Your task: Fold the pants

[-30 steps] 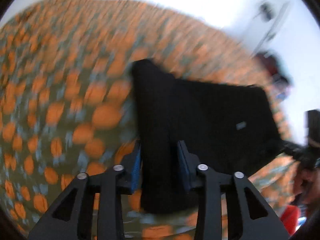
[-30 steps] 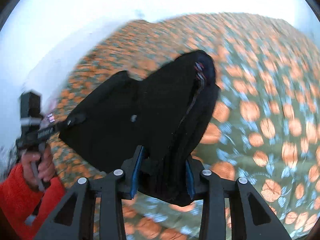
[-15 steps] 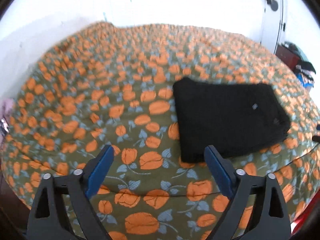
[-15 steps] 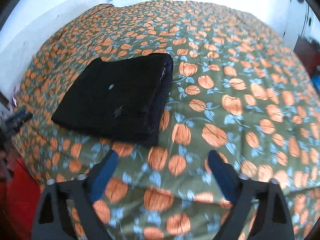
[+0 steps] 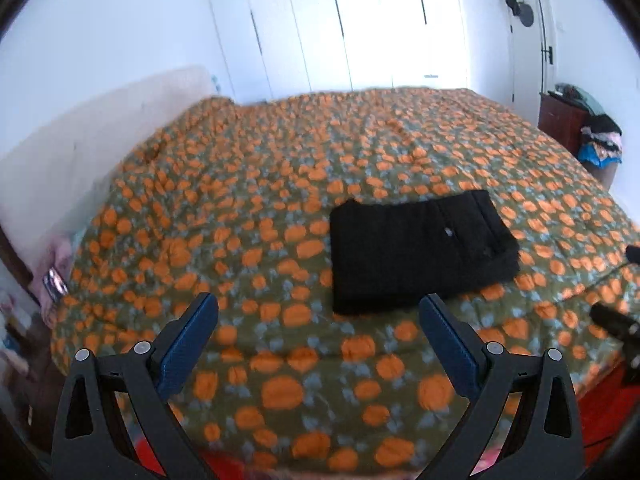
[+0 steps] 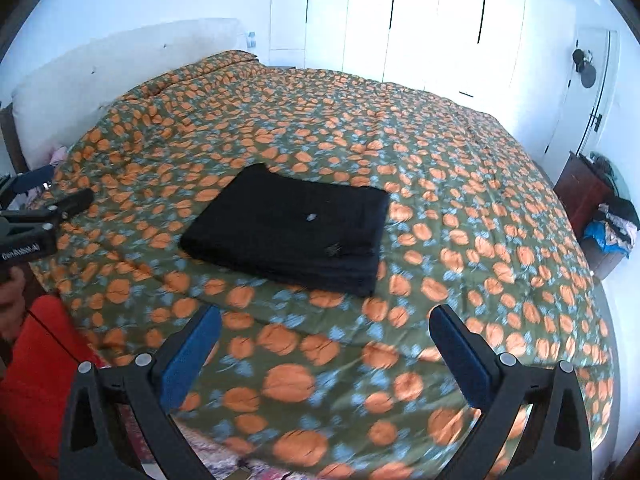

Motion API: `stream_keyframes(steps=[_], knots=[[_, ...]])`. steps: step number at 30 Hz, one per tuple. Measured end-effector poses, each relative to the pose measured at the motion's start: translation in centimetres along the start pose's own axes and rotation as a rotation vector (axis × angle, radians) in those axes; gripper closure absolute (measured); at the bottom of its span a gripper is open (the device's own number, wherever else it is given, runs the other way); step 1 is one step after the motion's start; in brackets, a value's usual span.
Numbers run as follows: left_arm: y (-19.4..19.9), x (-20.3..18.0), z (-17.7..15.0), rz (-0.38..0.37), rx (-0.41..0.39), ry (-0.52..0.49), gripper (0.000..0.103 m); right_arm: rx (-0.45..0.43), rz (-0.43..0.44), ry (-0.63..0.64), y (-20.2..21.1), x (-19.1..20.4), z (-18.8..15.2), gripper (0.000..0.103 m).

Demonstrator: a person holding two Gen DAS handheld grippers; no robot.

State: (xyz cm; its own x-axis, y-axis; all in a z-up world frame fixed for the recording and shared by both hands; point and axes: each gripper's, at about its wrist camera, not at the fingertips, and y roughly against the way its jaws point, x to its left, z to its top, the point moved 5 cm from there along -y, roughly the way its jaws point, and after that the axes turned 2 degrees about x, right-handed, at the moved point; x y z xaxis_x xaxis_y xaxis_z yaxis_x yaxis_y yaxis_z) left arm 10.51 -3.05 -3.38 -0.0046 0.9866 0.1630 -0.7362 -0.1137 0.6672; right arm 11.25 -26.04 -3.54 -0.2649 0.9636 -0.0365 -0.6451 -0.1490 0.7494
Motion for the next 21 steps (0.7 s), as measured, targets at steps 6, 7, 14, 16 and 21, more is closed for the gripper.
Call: stream_keyframes(steps=[6, 7, 14, 16, 21], knots=[[1.5, -0.4, -2.3, -0.021, 0.07, 0.015, 0.002, 0.053, 0.011, 0.002, 1.0, 2.5, -2.0, 0.0], [1.6, -0.5, -2.5, -0.019, 0.073, 0.01, 0.002, 0.063, 0.006, 0.003, 1.2, 2.8, -2.3, 0.0], [1.8, -0.8, -3.9, -0.001, 0.127, -0.028, 0.002, 0.118, 0.016, -0.048, 2.1, 2.9, -2.8, 0.0], [1.7, -0.9, -4.3, -0.012, 0.155, -0.041, 0.002, 0.168, 0.026, -0.073, 2.2, 2.7, -3.2, 0.0], [1.9, -1.0, -5.1, -0.084, 0.225, -0.036, 0.002, 0.237, 0.07, -0.121, 2.7, 2.4, -4.0, 0.0]])
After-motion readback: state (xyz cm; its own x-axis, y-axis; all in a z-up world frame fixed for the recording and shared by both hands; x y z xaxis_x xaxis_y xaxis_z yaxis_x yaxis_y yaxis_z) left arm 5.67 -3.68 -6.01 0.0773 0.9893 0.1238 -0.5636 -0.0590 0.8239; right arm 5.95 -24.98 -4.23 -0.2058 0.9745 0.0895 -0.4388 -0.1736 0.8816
